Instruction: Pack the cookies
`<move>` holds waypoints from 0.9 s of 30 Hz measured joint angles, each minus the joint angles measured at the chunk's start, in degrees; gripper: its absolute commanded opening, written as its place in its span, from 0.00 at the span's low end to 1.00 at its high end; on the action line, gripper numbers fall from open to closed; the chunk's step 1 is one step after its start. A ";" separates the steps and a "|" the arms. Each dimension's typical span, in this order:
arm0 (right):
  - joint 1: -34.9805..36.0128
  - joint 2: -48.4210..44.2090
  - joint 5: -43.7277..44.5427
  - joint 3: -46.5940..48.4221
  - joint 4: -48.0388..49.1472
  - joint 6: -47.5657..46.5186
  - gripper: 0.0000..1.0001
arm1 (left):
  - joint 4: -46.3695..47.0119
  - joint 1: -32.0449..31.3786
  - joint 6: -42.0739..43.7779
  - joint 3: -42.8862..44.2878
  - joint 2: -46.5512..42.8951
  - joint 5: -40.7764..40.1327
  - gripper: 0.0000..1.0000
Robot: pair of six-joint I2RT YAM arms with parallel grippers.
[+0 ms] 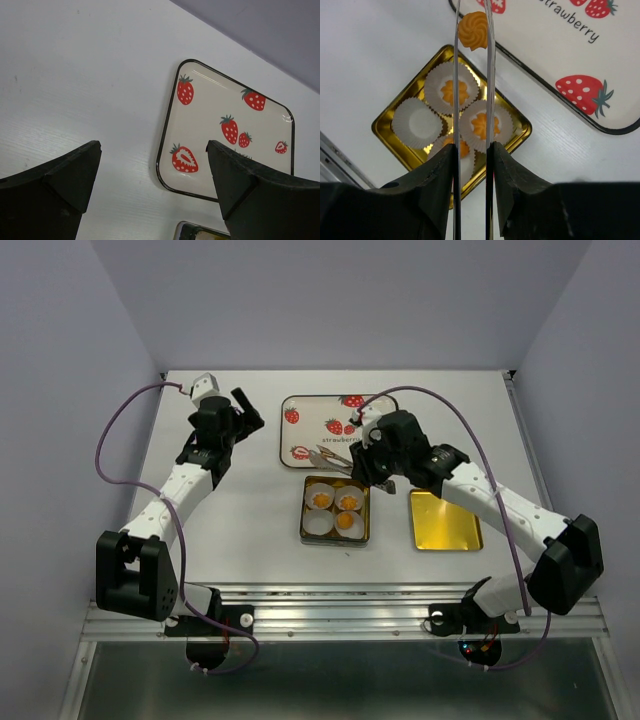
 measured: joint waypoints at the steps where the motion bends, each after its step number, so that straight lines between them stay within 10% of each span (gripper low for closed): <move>1: 0.37 -1.20 -1.38 -0.87 -0.81 -0.85 0.33 | 0.00 0.00 0.00 -0.09 -0.02 0.20 0.99; 27: 6.10 -7.87 -9.90 -8.09 -12.81 -9.57 0.37 | -0.11 -1.90 -0.85 -3.04 -2.34 0.79 0.99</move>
